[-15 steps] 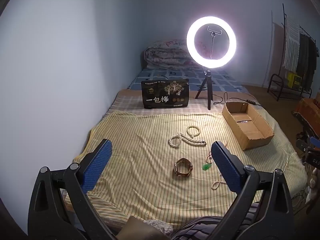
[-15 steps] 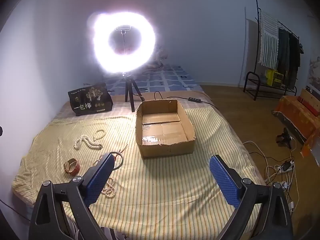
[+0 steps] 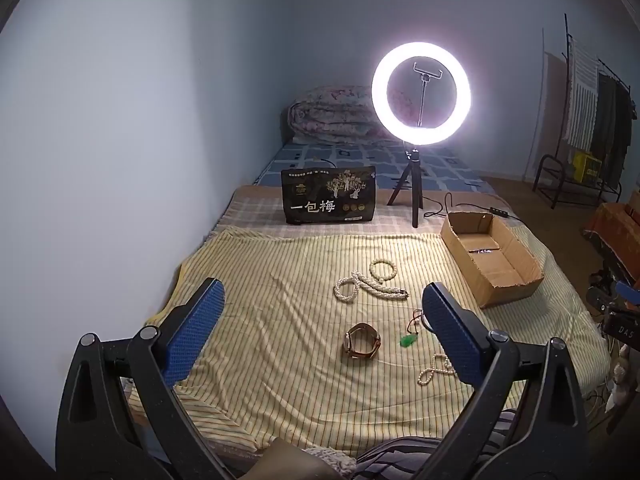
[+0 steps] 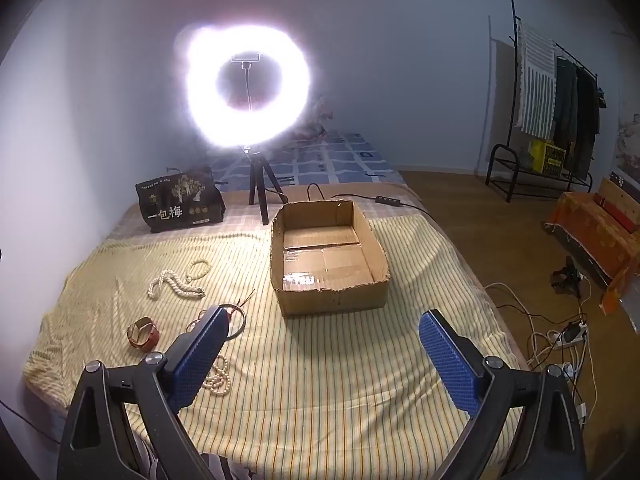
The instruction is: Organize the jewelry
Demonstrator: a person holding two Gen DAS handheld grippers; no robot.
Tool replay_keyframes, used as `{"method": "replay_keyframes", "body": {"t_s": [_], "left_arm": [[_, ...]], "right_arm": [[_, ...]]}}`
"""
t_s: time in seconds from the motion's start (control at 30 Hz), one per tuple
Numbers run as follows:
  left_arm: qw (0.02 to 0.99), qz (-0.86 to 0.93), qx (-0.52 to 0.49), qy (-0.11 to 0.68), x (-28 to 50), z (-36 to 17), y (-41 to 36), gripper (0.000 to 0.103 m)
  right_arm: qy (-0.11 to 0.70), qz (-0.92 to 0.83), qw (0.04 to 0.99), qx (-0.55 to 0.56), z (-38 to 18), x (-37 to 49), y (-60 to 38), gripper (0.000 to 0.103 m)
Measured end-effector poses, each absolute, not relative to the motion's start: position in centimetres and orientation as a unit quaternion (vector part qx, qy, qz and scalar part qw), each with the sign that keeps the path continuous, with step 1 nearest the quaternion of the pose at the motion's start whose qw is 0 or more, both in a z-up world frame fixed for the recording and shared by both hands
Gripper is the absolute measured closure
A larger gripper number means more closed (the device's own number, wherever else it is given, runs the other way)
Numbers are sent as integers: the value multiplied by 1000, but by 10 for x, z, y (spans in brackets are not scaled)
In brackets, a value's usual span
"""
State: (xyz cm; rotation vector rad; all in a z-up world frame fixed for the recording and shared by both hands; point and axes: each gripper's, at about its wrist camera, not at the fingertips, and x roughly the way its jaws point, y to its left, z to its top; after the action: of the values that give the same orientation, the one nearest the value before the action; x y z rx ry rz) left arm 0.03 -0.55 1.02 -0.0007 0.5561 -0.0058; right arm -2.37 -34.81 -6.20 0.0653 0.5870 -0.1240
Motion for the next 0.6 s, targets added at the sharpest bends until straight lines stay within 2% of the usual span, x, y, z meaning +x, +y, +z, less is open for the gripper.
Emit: {"method": "replay_keyframes", "body": {"t_s": [0.6], "left_arm": [[964, -6, -3, 264, -2, 23, -5, 2]], "right_arm": [[288, -62, 955, 31, -60, -23, -347, 6]]}}
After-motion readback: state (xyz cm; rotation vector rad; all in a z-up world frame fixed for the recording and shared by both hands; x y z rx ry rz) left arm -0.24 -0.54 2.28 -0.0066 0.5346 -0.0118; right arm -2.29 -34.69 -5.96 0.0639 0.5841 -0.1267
